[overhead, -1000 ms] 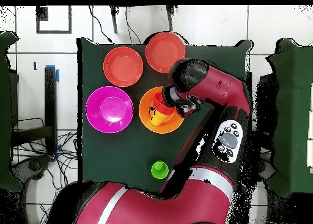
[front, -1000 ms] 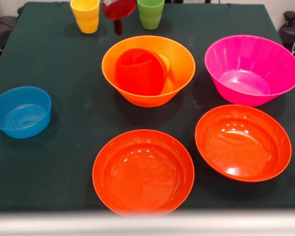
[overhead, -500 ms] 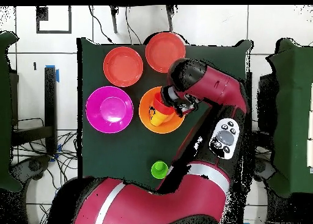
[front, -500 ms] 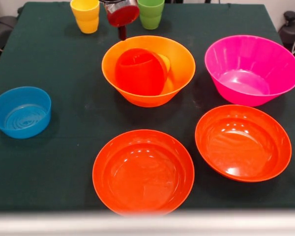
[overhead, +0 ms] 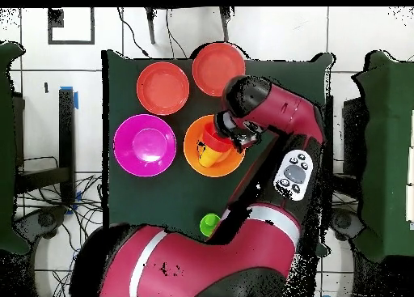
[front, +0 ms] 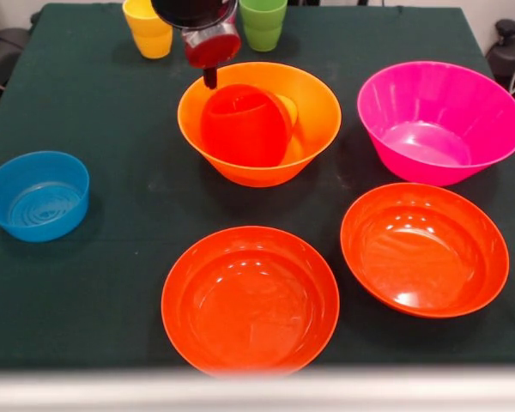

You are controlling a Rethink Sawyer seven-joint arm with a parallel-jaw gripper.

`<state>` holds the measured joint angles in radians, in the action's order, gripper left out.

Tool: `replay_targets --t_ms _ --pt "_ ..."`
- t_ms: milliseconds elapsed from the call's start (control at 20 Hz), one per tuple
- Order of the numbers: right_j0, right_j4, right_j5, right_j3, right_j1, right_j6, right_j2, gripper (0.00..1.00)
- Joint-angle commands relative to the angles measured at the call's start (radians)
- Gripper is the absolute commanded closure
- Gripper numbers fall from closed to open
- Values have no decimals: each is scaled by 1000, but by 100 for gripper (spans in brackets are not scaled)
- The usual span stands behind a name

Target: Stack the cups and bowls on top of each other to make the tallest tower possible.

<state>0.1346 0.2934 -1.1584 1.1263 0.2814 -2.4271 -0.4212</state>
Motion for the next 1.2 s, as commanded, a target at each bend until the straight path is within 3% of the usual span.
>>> replay_targets --t_ms 50,650,800,1200 --pt "-9 37 42 -80 -104 -267 68 0" --pt "-10 83 -28 -200 -174 -297 34 0" --pt "-11 89 -20 -195 -175 -291 32 0" --pt "-37 73 -113 -175 -156 -300 0 0"
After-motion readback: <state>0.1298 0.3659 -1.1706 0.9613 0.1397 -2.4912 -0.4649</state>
